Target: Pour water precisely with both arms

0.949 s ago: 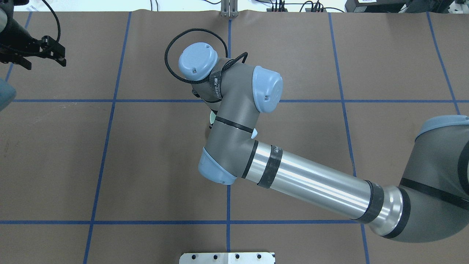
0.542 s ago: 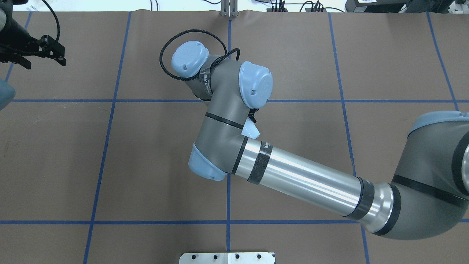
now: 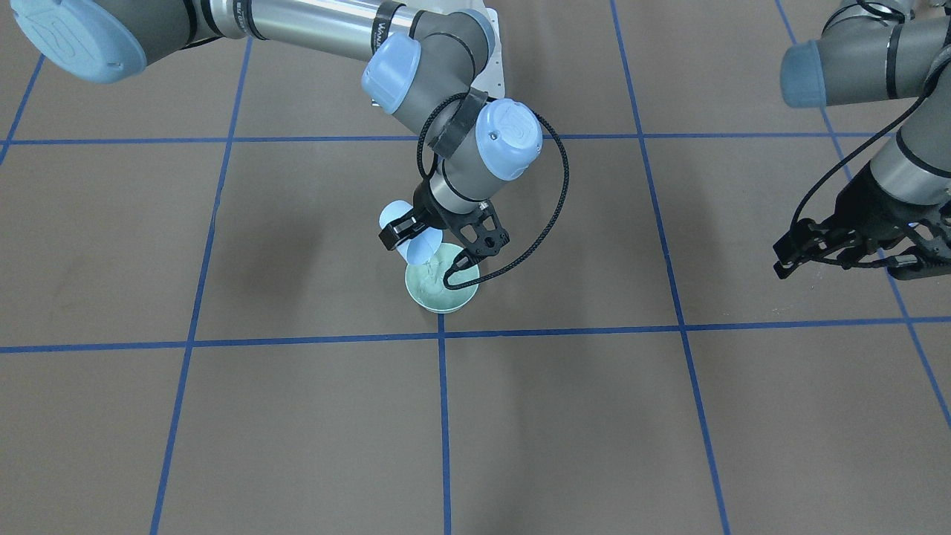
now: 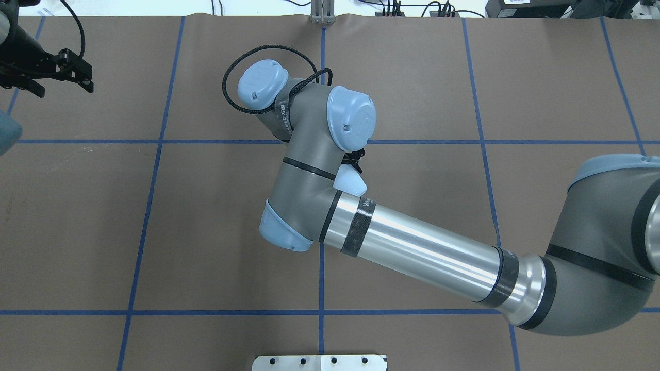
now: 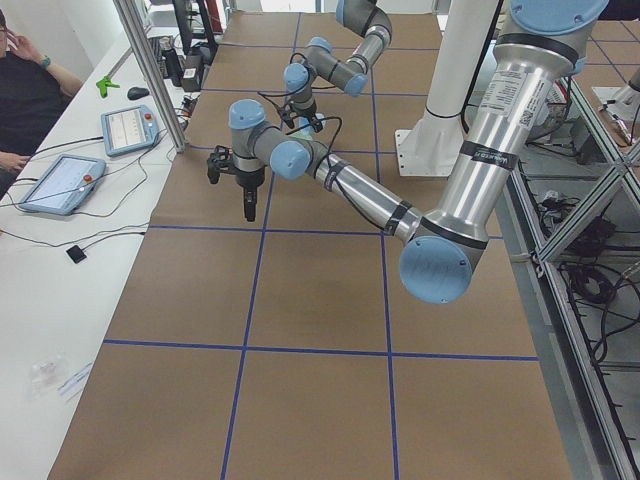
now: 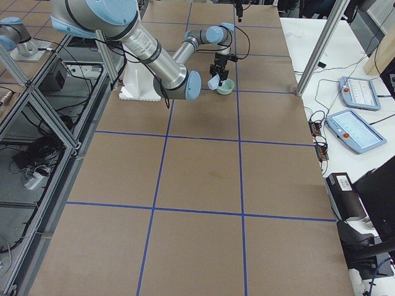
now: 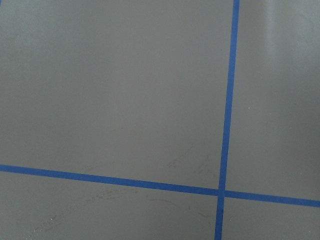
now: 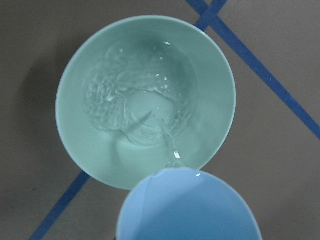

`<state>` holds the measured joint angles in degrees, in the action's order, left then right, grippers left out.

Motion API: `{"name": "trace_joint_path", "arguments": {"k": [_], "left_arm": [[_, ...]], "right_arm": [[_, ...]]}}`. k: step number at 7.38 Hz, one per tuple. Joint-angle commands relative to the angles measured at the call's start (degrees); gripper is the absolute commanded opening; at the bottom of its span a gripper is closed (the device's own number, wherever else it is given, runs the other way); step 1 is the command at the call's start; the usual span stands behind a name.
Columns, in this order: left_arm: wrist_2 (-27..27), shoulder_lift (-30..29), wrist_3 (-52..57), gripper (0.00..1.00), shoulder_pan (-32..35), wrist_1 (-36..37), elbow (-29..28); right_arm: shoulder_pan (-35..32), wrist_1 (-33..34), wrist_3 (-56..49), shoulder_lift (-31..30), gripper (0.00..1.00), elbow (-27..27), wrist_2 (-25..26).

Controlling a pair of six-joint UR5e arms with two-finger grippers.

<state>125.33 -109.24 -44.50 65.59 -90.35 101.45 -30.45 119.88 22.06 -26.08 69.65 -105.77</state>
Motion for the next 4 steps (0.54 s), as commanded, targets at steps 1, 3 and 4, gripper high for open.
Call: {"name": "trace_joint_path", "arguments": {"k": [1, 3, 4], "left_arm": [[0.0, -0.01, -0.15, 1.0, -0.02, 0.0, 0.07], [0.0, -0.01, -0.15, 1.0, -0.02, 0.0, 0.06], [0.0, 0.08, -0.24, 1.0, -0.02, 0.0, -0.02]], "right_arm": [[0.21, -0.7, 0.26, -0.63, 0.0, 1.62, 0.04], [0.22, -6.8, 0.96, -6.48, 0.0, 9.5, 0.04], [0.22, -10.95, 3.14, -9.31, 0.0, 11.89, 0.04]]}}
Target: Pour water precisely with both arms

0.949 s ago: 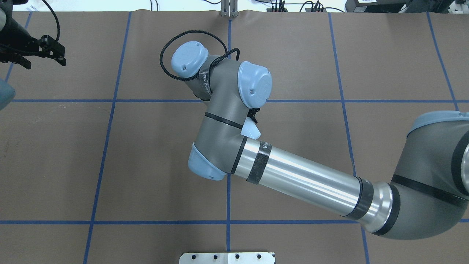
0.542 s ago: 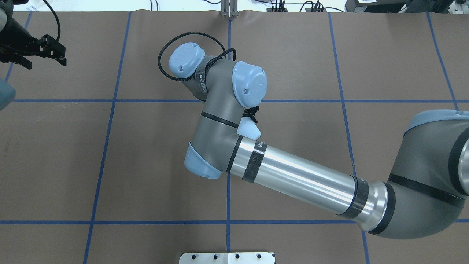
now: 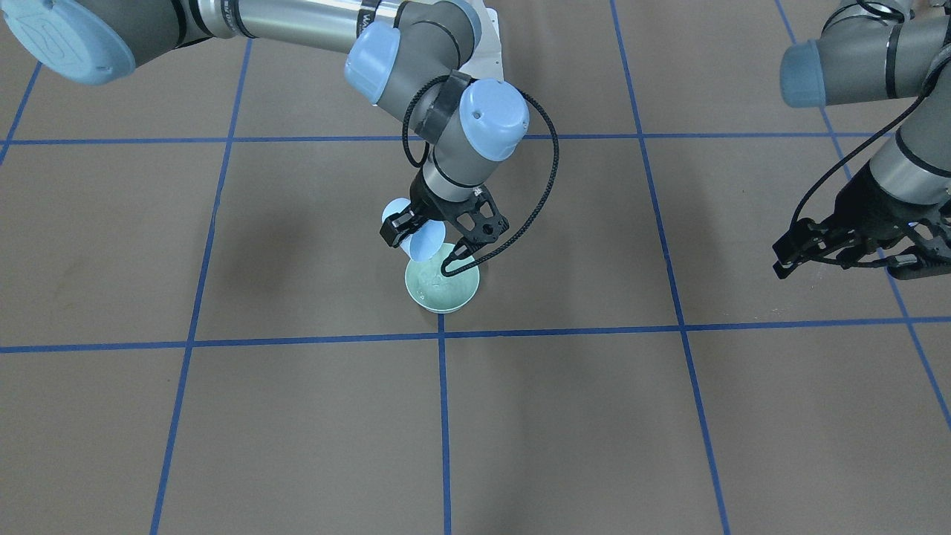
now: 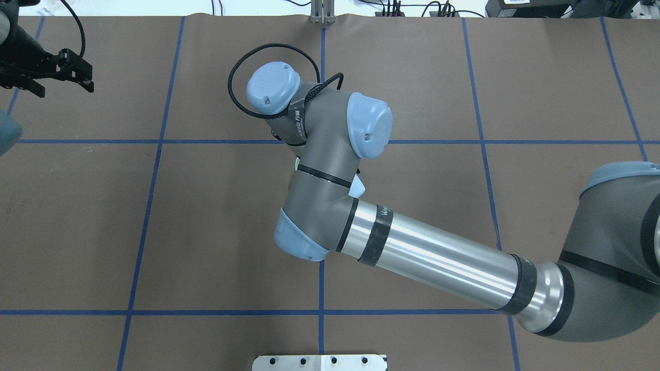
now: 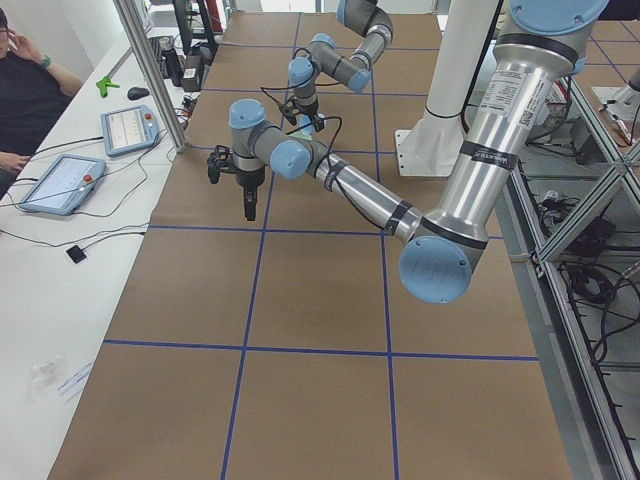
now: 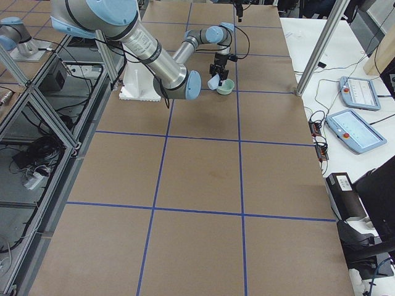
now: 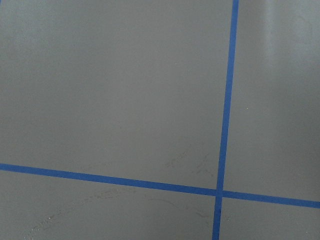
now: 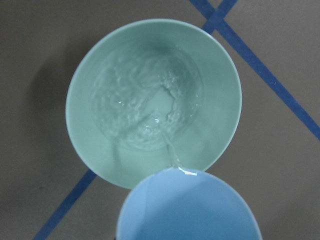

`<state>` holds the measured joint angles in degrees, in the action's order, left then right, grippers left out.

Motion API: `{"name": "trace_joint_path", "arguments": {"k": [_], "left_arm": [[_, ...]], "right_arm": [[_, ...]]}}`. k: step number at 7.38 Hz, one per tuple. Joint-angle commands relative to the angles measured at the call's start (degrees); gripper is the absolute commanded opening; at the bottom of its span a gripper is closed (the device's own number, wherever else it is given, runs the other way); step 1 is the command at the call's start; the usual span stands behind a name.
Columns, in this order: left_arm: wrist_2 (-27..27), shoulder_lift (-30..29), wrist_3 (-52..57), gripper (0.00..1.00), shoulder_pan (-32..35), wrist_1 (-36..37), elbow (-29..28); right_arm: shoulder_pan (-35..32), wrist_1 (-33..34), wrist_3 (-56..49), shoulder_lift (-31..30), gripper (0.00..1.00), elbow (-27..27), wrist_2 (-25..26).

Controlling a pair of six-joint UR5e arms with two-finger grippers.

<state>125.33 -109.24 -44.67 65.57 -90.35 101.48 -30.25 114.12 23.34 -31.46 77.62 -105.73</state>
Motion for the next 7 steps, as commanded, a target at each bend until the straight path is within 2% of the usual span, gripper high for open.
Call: {"name": "trace_joint_path", "arguments": {"k": [1, 2, 4, 5, 6, 7], "left_arm": [[0.0, 0.08, -0.07, 1.0, 0.0, 0.0, -0.05], [-0.09, 0.08, -0.15, 1.0, -0.18, 0.0, -0.14], [-0.09, -0.01, -0.24, 1.0, -0.27, 0.0, -0.14], [-0.09, -0.01, -0.24, 1.0, -0.27, 0.0, -0.14], [-0.09, -0.01, -0.24, 1.0, -0.27, 0.0, -0.14], [-0.09, -0.01, -0.24, 1.0, -0.27, -0.09, -0.14]], "right_arm": [[-0.07, -6.7, 2.14, -4.31, 0.0, 5.42, 0.09], [-0.51, -10.8, 5.01, -7.01, 0.0, 8.83, 0.35], [-2.43, -24.49, 8.03, -16.57, 0.0, 17.87, 4.2], [-4.71, -30.91, 10.99, -21.75, 0.0, 23.13, 4.39], [-6.12, -33.84, 13.2, -26.41, 0.0, 28.49, 6.4], [-6.75, -36.4, 18.53, -31.07, 0.0, 33.25, 12.86]]}}
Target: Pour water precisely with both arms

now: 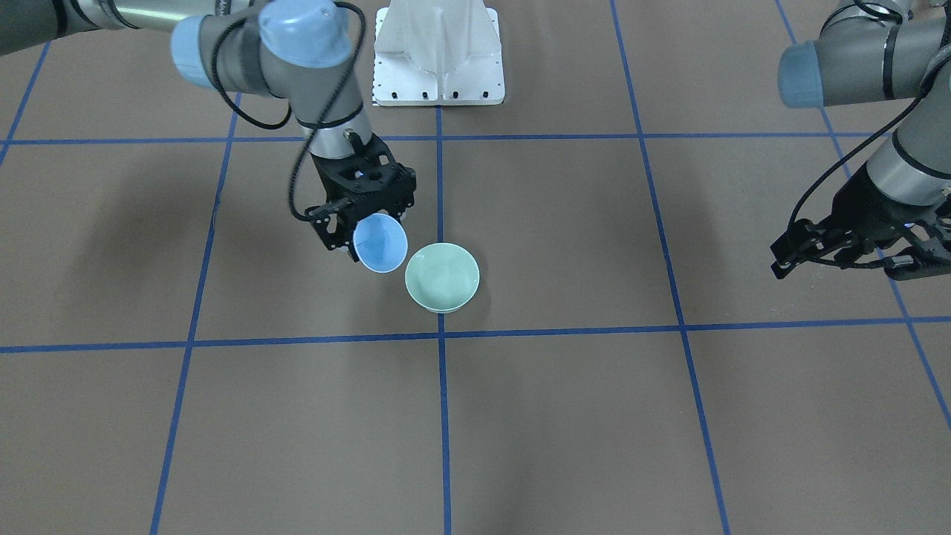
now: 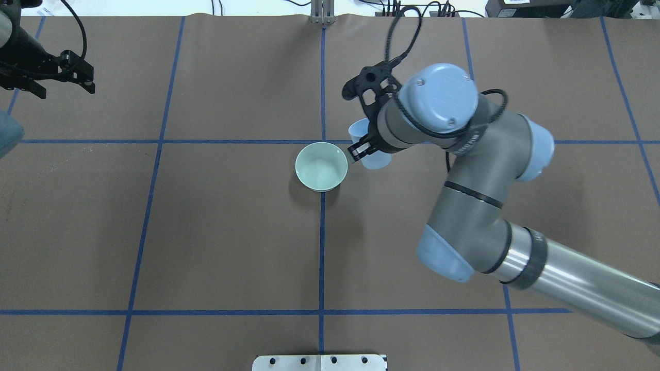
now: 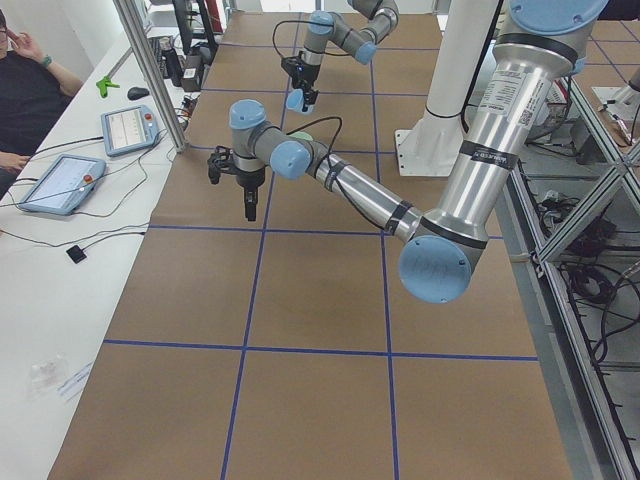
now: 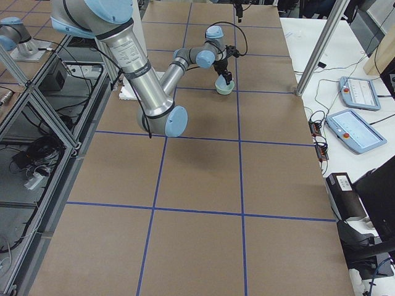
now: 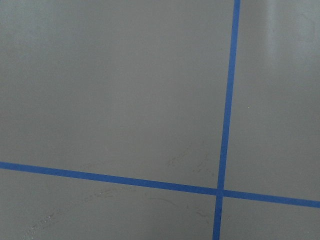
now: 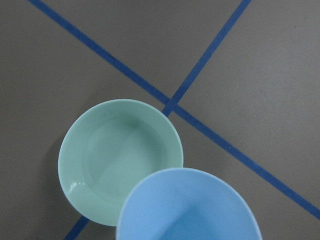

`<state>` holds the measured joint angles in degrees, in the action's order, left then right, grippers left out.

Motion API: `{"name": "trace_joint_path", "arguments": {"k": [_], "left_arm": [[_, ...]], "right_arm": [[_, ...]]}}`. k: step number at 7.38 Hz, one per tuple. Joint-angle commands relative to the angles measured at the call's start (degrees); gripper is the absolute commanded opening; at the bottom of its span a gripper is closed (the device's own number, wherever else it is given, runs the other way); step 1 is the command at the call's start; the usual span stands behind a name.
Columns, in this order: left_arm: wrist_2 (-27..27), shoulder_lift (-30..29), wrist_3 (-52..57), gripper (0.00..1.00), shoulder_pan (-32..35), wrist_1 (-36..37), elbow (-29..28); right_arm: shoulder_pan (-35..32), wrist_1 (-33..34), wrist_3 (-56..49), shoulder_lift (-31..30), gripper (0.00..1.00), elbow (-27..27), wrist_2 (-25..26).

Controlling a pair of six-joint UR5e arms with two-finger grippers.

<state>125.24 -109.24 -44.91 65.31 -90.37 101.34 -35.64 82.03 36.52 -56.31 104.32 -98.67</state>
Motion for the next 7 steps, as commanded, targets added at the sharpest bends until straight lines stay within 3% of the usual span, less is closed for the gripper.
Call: {"name": "trace_joint_path", "arguments": {"k": [1, 3, 4, 5, 6, 7], "left_arm": [[0.0, -0.01, 0.0, 1.0, 0.0, 0.02, 0.0], [0.09, -0.01, -0.09, 1.0, -0.01, 0.02, 0.09], [0.09, -0.01, -0.09, 1.0, 0.0, 0.02, 0.26], [0.09, -0.01, -0.18, 1.0, 0.08, 0.02, 0.61], [0.09, 0.34, -0.18, 1.0, 0.0, 0.02, 0.79], [0.09, 0.43, -0.53, 1.0, 0.0, 0.02, 1.23]], "right_arm": [[-2.23, -7.2, 10.8, -8.71, 0.0, 7.99, 9.43], [-2.59, -7.85, 17.31, -16.16, 0.0, 13.15, 19.26], [-2.77, -8.02, 25.71, -23.07, 0.0, 15.71, 23.05], [-2.68, -8.02, 27.18, -28.54, 0.0, 16.61, 31.7], [-2.51, -12.2, 29.55, -34.42, 0.0, 16.44, 35.62], [-2.51, -20.77, 33.58, -42.49, 0.0, 15.92, 38.18]]}}
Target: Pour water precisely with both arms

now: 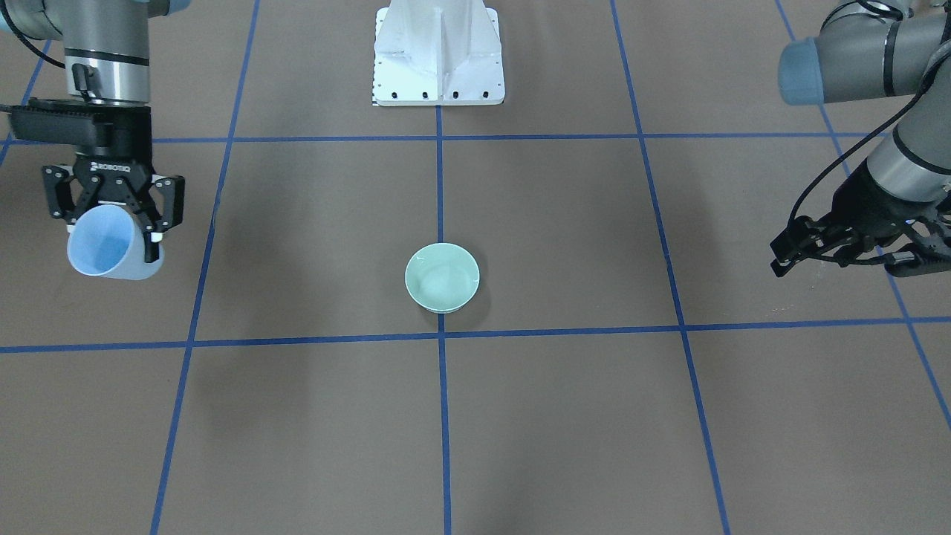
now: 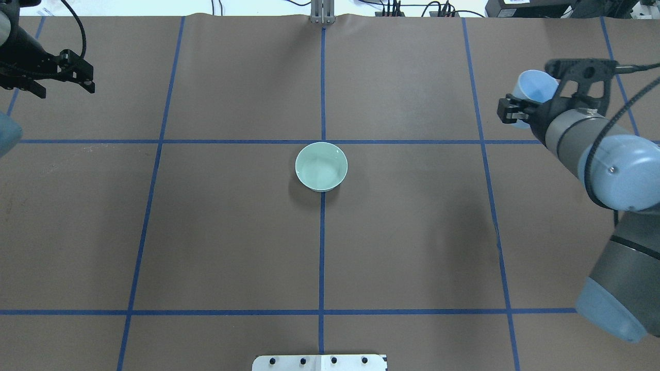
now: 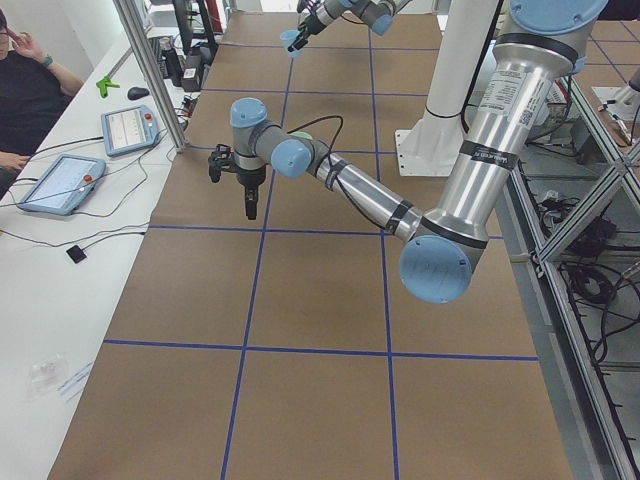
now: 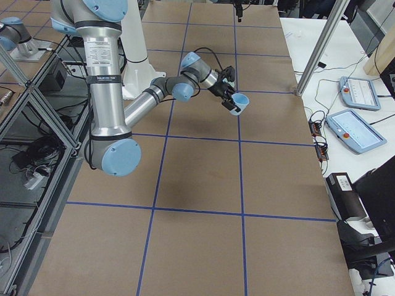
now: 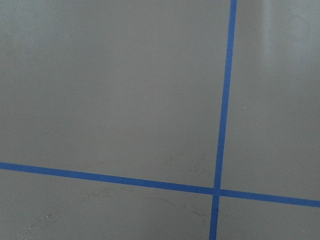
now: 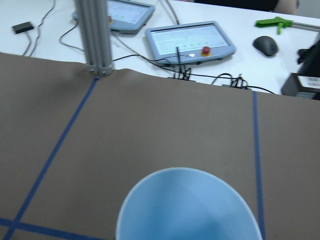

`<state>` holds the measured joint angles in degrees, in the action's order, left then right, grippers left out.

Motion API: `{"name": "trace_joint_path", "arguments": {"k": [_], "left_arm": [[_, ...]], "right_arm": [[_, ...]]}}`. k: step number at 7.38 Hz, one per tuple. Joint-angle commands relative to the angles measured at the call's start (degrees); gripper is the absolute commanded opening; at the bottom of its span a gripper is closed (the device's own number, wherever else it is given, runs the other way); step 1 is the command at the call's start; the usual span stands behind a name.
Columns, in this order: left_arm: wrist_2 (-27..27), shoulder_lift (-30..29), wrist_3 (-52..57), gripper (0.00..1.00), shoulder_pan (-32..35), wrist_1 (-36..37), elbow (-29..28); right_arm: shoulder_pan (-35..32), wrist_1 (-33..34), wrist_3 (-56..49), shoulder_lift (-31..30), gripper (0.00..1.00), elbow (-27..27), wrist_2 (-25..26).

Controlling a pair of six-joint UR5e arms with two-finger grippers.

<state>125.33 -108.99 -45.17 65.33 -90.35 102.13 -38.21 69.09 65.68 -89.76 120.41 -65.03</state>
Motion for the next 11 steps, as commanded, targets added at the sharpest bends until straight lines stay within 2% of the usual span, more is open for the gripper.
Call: {"name": "trace_joint_path", "arguments": {"k": [1, 3, 4, 5, 8, 11], "left_arm": [[0.0, 0.18, -3.84, 1.0, -0.11, -0.09, 1.39], [2.54, 0.88, -6.68, 1.0, -0.29, -0.09, 3.51], [2.64, 0.97, -7.3, 1.0, -0.29, -0.09, 3.69], [2.64, 0.97, -7.3, 1.0, -0.29, -0.09, 3.52], [2.64, 0.97, -7.3, 1.0, -0.38, -0.09, 3.43], [2.64, 0.88, -7.3, 1.0, -0.47, -0.18, 3.34]], "right_arm": [[0.15, -16.18, 5.33, -15.73, 0.0, -3.31, 8.65], [1.2, -40.13, 5.43, -20.87, 0.0, -19.77, 12.37], [4.6, -46.26, 5.34, -21.07, 0.0, -27.43, 18.56], [7.33, -46.84, 5.42, -21.16, 0.0, -28.38, 20.1], [12.44, -49.39, 5.6, -23.78, 0.0, -28.56, 19.33], [15.34, -51.24, 6.04, -26.42, 0.0, -28.57, 21.25]]}}
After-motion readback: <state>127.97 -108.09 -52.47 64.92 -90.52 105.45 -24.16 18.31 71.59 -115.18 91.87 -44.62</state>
